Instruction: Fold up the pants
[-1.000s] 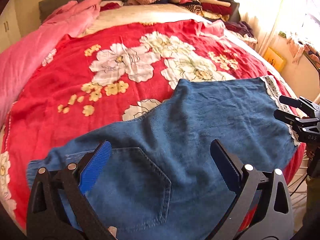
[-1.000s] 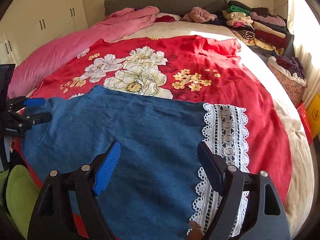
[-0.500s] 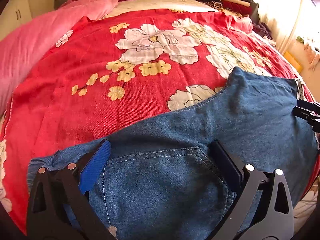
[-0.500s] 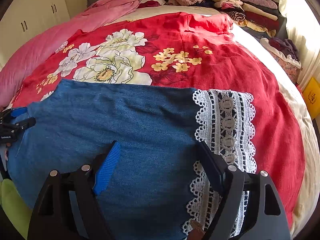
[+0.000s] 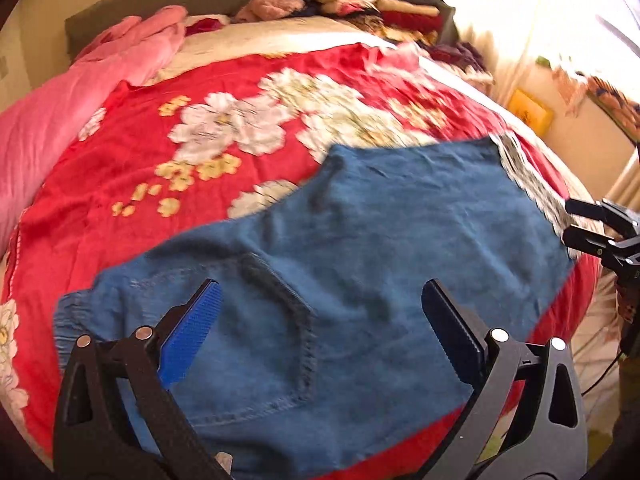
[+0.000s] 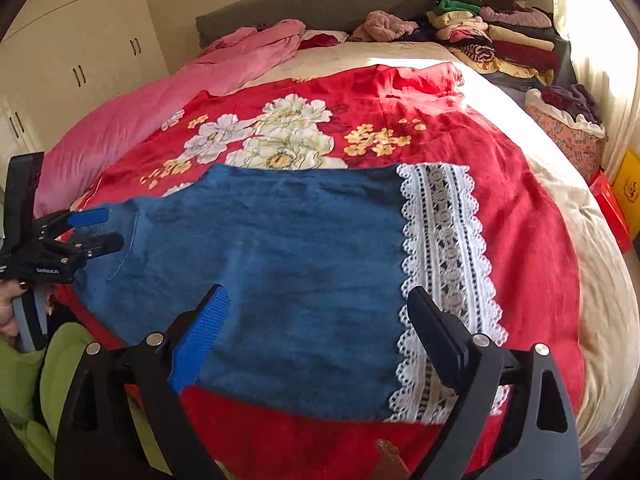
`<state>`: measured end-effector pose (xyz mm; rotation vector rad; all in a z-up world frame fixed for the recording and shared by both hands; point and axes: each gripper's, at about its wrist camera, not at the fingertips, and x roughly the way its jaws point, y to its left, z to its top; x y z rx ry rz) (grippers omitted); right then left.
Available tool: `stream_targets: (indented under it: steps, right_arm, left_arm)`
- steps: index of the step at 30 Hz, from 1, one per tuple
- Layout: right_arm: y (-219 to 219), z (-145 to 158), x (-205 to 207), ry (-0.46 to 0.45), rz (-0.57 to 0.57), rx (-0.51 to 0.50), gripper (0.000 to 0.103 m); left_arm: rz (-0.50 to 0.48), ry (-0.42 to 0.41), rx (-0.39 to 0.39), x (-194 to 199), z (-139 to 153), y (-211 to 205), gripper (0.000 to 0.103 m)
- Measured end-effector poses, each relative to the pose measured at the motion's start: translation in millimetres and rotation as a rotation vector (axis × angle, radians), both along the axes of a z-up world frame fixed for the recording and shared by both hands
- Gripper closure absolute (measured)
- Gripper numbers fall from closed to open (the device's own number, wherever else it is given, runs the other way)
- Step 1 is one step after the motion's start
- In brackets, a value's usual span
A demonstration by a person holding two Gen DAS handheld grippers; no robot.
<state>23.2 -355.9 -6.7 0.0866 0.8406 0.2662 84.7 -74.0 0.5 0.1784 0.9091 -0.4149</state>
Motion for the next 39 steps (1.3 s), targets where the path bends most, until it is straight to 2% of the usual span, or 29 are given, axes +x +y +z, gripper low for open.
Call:
stream_targets:
  steps: [3,5,9,11,13,27,37,39]
  right_arm:
    - [6.3,-16.4,-2.4,0.054,0.013,-0.012,0.013]
    - [4.9,-36.3,2.3,0.134,-0.012,-0.014,0.013]
    - [11.5,-37.7,-2.0,0.115,0.0,-0.047,0.013]
    - [5.4,-28.0,-6.4,0.095,-0.006,0.02,0.013]
    - [-0.6,-19.1,-12.4,0.065,-0.021,0.043,0.013]
    - [-55.9,42.5,-48.9,-0.123,-0.128,0.102,0.013]
    - [-103.6,61.2,-72.8,-0.2,-0.239,0.108,0.013]
    - [-114.6,62.4,-77.9,-0.208,-0.266,0.109,0.008]
  left_arm:
    - [-0.022,0.05,0.069,-1.4,-18.6,-13.0,0.009]
    - [-0.031,0.097,0.101,-0.7,-33.5,-16.6,0.009]
    - [-0.028,0.103,0.115,-2.1,-40.0,-16.8,0.009]
    - [-0.023,0.096,0.093,-4.1,-34.1,-14.3,0.009]
    - [-0.012,0.09,0.075,-4.5,-28.1,-12.6,0.009]
    - [-0.022,-0.023,0.021,-5.4,38.1,-28.9,0.009]
    - [-0.079,-0.068,0.027,5.7,72.3,-60.5,0.009]
    - [-0.101,-0.07,0.029,8.1,76.8,-69.6,0.009]
